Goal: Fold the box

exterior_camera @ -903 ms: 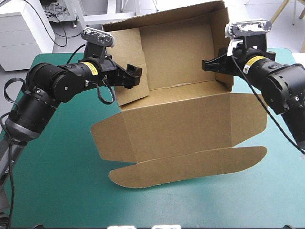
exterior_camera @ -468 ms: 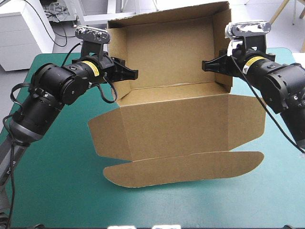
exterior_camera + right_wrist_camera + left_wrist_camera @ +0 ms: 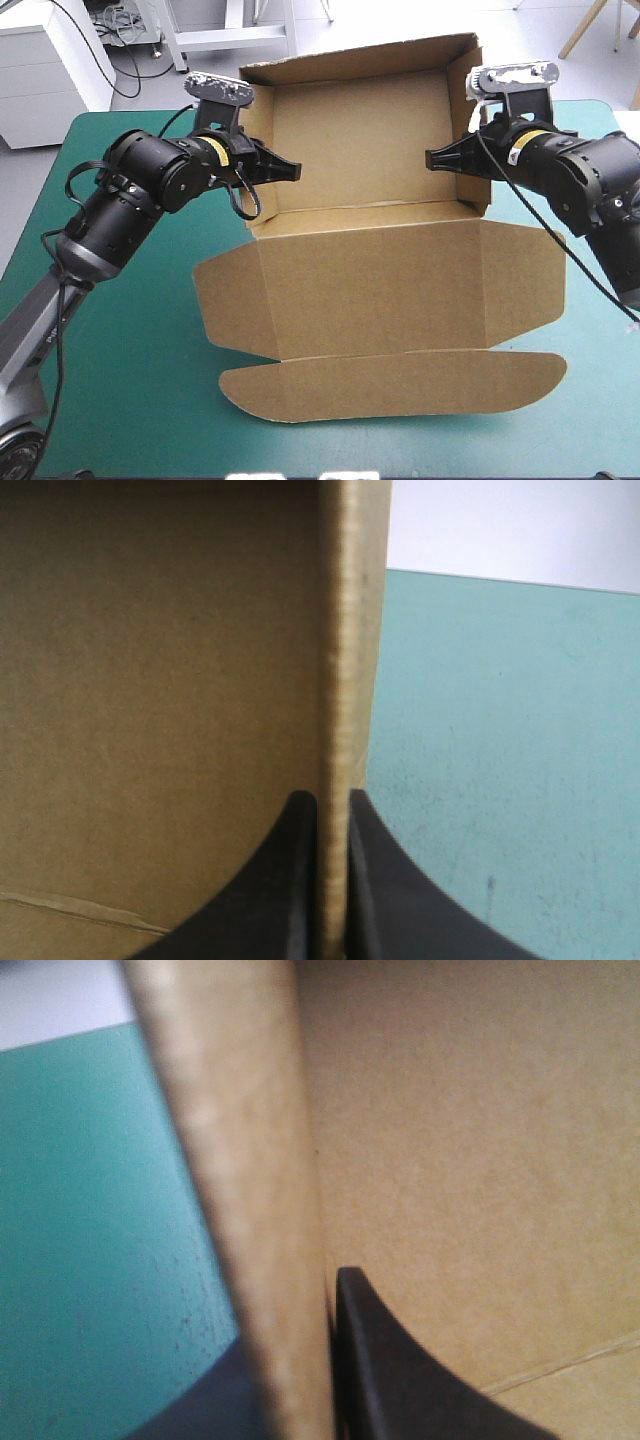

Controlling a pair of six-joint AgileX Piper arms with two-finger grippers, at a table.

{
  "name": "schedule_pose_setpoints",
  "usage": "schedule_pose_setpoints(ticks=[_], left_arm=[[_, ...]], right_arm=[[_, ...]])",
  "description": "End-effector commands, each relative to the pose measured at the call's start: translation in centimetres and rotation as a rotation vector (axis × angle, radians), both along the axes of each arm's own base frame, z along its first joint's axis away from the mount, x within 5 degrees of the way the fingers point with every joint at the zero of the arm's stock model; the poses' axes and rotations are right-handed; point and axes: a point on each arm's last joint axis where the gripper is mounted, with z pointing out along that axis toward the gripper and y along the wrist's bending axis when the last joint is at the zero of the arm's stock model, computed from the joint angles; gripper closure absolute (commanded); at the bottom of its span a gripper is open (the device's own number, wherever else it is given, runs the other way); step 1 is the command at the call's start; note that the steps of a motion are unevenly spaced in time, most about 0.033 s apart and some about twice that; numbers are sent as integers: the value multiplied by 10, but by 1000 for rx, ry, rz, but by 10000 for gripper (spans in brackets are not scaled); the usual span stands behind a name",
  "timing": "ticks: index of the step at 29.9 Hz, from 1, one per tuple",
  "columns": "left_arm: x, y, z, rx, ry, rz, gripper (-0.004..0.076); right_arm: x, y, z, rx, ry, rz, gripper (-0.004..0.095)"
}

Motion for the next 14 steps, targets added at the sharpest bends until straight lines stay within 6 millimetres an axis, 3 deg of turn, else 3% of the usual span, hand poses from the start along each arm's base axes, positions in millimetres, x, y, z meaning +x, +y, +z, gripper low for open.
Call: schedule_pose_setpoints(ticks=[1, 14], left_arm=[[-10, -18, 15, -104, -51, -111, 733], [13, -31, -37, 85, 159, -92, 734]], right_arm=[[1, 11, 7, 66, -21, 61, 908], [45, 39, -57, 10, 272, 112, 927]])
